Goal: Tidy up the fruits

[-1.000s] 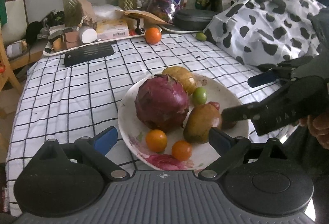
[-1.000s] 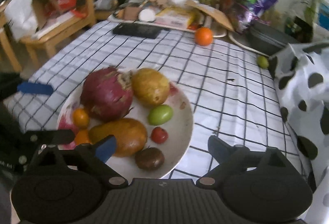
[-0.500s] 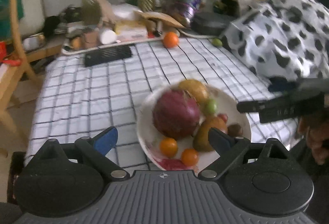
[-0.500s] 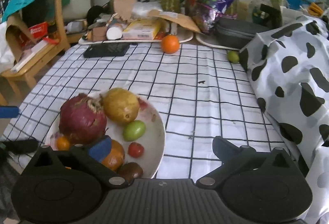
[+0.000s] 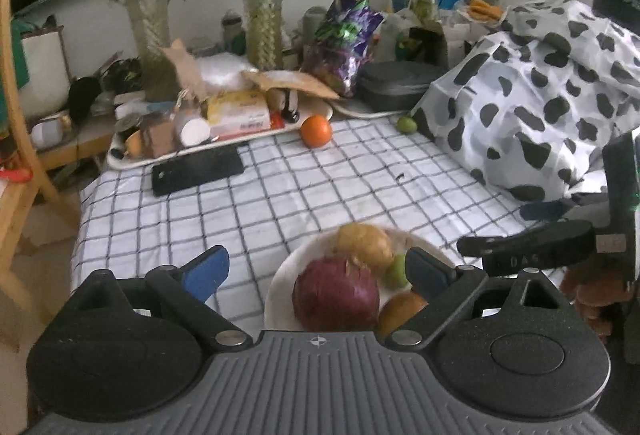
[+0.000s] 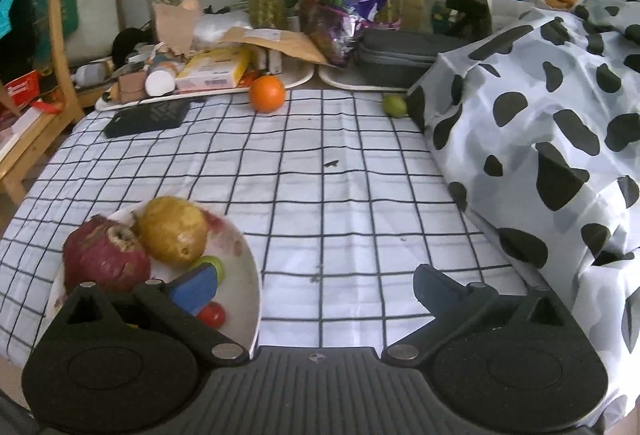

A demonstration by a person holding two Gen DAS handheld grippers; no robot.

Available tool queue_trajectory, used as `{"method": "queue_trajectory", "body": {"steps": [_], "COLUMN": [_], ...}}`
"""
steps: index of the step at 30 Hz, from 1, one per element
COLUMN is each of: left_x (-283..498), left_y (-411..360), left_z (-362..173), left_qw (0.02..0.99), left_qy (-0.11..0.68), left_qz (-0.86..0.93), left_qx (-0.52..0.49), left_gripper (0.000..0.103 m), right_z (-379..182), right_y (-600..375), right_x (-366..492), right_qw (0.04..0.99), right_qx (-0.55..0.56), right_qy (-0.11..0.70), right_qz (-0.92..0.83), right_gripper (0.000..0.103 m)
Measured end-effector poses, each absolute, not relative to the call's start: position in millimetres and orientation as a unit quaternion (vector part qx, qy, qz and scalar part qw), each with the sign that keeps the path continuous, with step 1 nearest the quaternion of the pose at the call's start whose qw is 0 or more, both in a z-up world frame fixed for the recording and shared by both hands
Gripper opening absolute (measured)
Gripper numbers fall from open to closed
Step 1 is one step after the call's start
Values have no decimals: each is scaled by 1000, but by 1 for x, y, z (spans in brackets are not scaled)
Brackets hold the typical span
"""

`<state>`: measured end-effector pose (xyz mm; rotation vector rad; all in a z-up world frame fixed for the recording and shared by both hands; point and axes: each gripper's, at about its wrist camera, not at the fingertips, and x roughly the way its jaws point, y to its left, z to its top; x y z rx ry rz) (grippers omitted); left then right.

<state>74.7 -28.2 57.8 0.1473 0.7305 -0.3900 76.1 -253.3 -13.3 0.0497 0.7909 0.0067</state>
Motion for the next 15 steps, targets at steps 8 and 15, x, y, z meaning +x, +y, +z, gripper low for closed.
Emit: {"method": "queue_trajectory", "body": {"steps": [8,15], "left_x": [102,97], "left_y": [-26,-17], "left_z": [46,40], "left_qw": [915,915], "left_qy": [346,359], "left_qz": [-200,-180], "left_qx": [49,42], "left_gripper": [95,95], "right_z": [-20,-19], "right_y": [-262,-254], "right_x": [90,88], "right_qw": [920,919], "right_qx": [41,32], "right_qy": [390,392], "right_qz": [-6,13], "right_gripper": [103,103]}}
